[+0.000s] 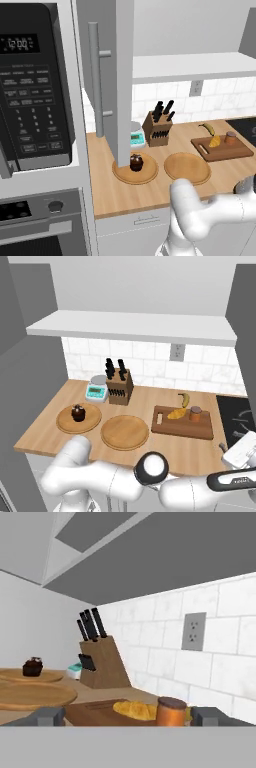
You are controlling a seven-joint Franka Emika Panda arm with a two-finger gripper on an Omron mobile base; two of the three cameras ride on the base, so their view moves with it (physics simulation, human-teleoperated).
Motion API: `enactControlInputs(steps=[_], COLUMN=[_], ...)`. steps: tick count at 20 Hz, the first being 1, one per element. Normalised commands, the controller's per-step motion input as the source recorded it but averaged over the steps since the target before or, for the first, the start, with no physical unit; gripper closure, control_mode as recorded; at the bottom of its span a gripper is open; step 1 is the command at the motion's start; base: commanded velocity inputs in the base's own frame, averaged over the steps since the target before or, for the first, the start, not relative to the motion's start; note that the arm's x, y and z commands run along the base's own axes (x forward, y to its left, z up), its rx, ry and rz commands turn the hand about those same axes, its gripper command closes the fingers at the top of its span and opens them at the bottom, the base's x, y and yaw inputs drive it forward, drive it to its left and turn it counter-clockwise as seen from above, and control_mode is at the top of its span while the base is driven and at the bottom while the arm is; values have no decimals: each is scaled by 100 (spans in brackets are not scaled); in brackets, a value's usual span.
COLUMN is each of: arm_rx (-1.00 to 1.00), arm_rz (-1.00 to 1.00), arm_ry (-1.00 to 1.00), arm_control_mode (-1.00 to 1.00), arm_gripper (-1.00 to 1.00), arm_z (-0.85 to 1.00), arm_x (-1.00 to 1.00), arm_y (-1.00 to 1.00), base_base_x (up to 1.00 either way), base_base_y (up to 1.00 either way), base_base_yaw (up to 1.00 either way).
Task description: From the different types of pastries on the counter, select a croissant and place it on the cutting board. Then retrieve a jar of jam from the cabinet and place it alongside the croissant on the cutting board.
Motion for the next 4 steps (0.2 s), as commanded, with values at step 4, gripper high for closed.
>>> enactControlInputs(steps=[4], arm_rx=[0], arm_rz=[0], arm_ry=[0], arm_control_mode=[-100], arm_gripper=[-100], arm_z=[0], arm_x=[0], arm_y=[0], base_base_x=[0], base_base_y=[0], base_base_yaw=[0])
